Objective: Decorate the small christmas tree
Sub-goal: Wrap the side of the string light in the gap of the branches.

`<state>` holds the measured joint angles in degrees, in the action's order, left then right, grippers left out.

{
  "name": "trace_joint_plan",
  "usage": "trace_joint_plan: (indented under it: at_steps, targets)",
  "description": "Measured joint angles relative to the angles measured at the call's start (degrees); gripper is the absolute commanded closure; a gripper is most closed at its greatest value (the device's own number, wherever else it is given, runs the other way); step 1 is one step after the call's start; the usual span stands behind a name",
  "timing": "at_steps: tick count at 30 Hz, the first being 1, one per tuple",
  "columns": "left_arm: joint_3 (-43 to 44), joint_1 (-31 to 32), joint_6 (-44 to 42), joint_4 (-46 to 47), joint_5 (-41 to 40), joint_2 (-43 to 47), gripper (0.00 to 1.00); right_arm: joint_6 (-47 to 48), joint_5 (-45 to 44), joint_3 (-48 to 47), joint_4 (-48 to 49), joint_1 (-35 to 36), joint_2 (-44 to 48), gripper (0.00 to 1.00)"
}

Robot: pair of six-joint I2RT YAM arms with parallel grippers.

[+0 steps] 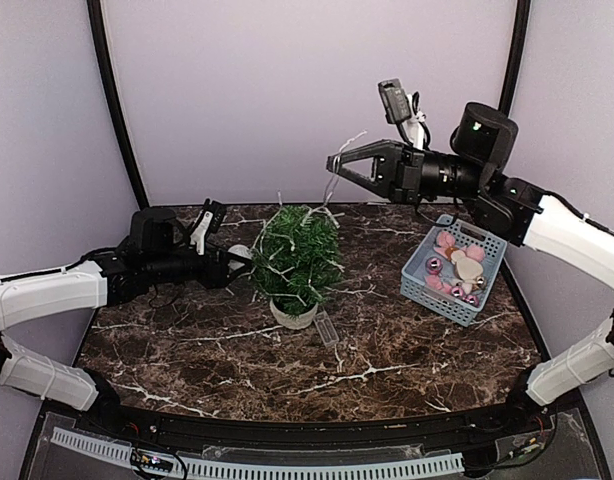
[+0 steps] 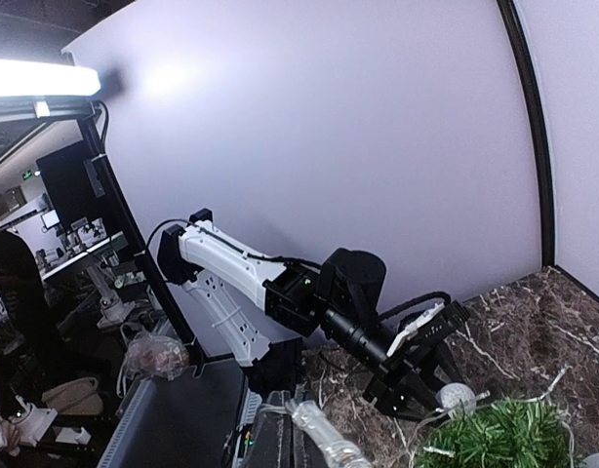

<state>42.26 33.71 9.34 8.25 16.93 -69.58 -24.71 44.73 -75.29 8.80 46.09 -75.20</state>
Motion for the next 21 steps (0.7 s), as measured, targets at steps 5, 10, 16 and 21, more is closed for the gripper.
trace_joint_plan:
  at_steps: [5, 10, 16, 21]
  targets:
    - [-0.22, 0.00, 0.35, 0.26, 0.02, 0.00, 0.53, -4.13, -1.95, -2.08, 9.57, 0.13, -4.11, 1.00]
    - [-0.22, 0.00, 0.33, 0.24, -0.02, 0.00, 0.53, -7.43, -2.36, -5.75, 16.72, 1.09, -8.90, 1.00]
    - [-0.22, 0.00, 0.33, 0.24, -0.28, 0.00, 0.54, -8.15, 0.96, -7.72, 19.96, 2.82, -8.44, 1.00]
    - [-0.31, 0.00, 0.35, 0.26, -0.31, 0.00, 0.54, -5.14, 4.28, -6.36, 18.67, 4.72, -2.97, 1.00]
